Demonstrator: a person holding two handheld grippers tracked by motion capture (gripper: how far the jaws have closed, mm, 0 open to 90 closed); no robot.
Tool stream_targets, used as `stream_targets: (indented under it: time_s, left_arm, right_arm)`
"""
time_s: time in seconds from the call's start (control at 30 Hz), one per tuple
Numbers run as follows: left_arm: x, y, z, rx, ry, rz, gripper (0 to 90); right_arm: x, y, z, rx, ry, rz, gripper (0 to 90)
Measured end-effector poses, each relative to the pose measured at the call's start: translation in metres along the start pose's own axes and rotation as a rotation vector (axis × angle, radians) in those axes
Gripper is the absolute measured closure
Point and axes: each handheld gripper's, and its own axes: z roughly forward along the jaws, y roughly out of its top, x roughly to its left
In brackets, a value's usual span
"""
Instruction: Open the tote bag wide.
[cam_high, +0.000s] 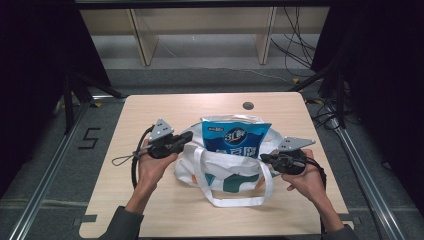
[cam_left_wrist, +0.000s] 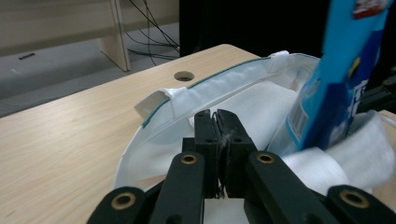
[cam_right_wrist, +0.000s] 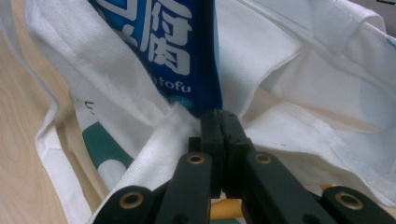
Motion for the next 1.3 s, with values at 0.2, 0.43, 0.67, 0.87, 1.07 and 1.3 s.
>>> stream_targets:
  time_s: [0.2,0.43,0.67,0.87,1.07,1.3]
  left_arm:
    - [-0.003,-0.012,0.01,0.072,-0.026,0.024,87.3]
    - [-0.01,-0.028,0.006,0.139,-0.065,0.022,87.1]
    - [-0.013,-0.06,0.017,0.246,-0.078,0.038,88.1]
    - [-0.015,-0.091,0.029,0.328,-0.072,0.094,89.3]
    - [-0.02,-0.108,0.036,0.37,-0.049,0.126,89.6]
    - [-0.023,-0.09,0.027,0.349,-0.031,0.149,84.7]
  right_arm:
    - [-0.002,-0.001,0.001,-0.01,0.001,-0.005,90.0]
    - [-0.001,-0.004,0.002,-0.006,0.002,-0.014,90.0]
    - [0.009,-0.018,0.014,0.062,0.029,-0.023,90.0]
    - [0.013,-0.028,0.028,0.107,0.022,-0.038,90.0]
    - [0.019,-0.049,0.051,0.248,0.016,-0.063,90.0]
    - [0.014,-0.031,0.018,0.116,0.05,-0.025,90.0]
